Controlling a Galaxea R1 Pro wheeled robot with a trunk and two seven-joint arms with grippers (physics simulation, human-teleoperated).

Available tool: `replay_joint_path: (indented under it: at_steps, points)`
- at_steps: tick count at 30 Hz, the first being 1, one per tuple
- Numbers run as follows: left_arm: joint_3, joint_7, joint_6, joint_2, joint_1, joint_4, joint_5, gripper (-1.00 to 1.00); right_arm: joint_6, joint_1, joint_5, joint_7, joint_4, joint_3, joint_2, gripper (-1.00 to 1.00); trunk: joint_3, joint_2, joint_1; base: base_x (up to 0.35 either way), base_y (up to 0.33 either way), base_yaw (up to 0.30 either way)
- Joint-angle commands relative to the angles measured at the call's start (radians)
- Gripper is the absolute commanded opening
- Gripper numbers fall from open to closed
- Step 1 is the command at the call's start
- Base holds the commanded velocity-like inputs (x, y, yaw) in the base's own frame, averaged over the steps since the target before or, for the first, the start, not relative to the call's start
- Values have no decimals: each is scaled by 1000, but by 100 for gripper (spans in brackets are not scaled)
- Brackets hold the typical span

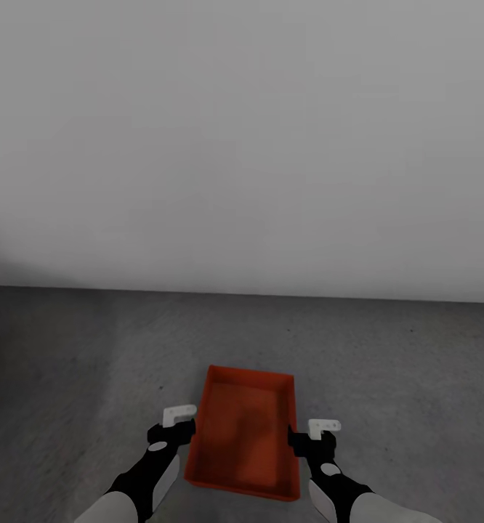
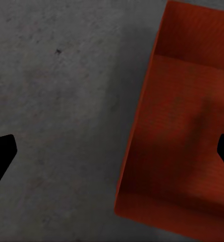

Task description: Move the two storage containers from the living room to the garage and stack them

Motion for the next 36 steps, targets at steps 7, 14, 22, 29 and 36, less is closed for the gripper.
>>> replay_joint_path:
  at_steps: [7, 14, 22, 29, 36]
  points:
    - [3, 1, -2, -1, 0, 0, 3, 100, -3, -1, -10, -3, 1, 9, 0, 100, 21, 49, -27, 0, 0, 0]
    - [4, 1, -2, -1, 0, 1, 3, 100, -3, -1, -10, -3, 1, 9, 0, 100, 43, 98, -54, 0, 0, 0]
    - [4, 1, -2, -1, 0, 1, 3, 100, -3, -1, -10, -3, 1, 9, 0, 100, 68, 154, -85, 0, 0, 0]
    - [4, 1, -2, 0, 0, 0, 3, 100, -3, -1, -10, -3, 1, 9, 0, 100, 90, 203, -111, 0, 0, 0]
    - [4, 1, -2, 0, 0, 1, 2, 100, -3, -1, -10, -3, 1, 9, 0, 100, 112, 252, -138, 0, 0, 0]
